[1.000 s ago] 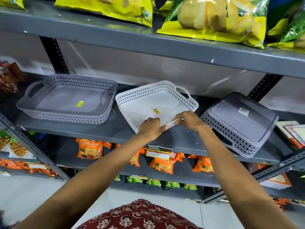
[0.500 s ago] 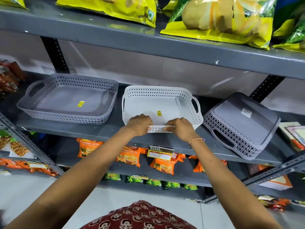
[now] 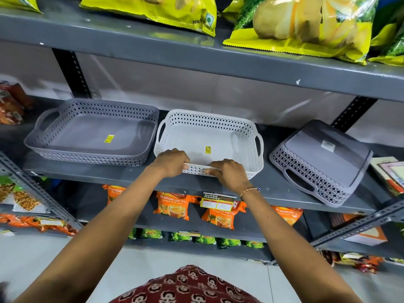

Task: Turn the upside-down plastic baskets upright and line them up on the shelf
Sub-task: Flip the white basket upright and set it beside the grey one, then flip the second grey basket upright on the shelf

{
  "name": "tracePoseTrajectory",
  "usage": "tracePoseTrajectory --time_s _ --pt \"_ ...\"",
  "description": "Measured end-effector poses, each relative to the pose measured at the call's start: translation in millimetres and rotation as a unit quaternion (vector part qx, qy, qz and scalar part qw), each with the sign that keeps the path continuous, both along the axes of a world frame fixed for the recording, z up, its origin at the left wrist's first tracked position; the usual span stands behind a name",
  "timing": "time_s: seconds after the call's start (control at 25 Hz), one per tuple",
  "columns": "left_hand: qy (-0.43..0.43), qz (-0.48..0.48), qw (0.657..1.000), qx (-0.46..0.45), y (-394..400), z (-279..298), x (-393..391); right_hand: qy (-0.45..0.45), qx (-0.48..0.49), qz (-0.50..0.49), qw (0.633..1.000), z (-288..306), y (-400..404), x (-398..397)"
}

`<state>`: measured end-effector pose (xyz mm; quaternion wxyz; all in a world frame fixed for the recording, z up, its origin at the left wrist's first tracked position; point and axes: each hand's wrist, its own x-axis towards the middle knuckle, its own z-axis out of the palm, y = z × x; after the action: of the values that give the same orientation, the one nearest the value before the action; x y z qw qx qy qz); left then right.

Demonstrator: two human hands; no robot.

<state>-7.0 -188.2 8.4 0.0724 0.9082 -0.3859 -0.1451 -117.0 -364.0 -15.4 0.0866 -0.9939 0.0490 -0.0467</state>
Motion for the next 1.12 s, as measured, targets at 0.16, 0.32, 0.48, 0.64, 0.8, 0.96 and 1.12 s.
tracePoseTrajectory --time_s 0.16,0.32,0.48,0.64,0.8,0.96,1.12 --pt "0.000 -0.006 1.000 -0.010 -0.7 0.5 1.6 0.002 0.029 -0.025 0.999 3.2 -2.8 3.7" --pt "0.033 -0.019 0.999 -0.024 1.2 0.7 -0.1 -0.029 0.129 -0.012 0.991 9.0 2.1 -6.5" --pt "0.087 -0.082 0.968 -0.222 -60.8 38.0 -23.4 -0.175 0.224 -0.120 0.951 27.5 -45.5 -28.1" --pt "0.112 -0.094 0.940 -0.308 -89.7 52.3 -41.4 -0.232 0.293 -0.182 0.910 44.8 -61.8 -47.0" --pt "0.129 -0.113 0.935 -0.310 -152.5 45.7 -75.5 -0.365 0.325 -0.345 0.801 52.7 -132.5 -101.7" --pt "0.143 -0.129 0.934 -0.301 -208.7 28.3 -114.0 -0.463 0.488 -0.478 0.564 45.2 -198.1 -170.8" --pt "0.088 -0.163 0.959 -0.215 -272.0 10.3 -153.3 -0.336 0.682 -0.509 0.403 15.0 -244.4 -207.4"
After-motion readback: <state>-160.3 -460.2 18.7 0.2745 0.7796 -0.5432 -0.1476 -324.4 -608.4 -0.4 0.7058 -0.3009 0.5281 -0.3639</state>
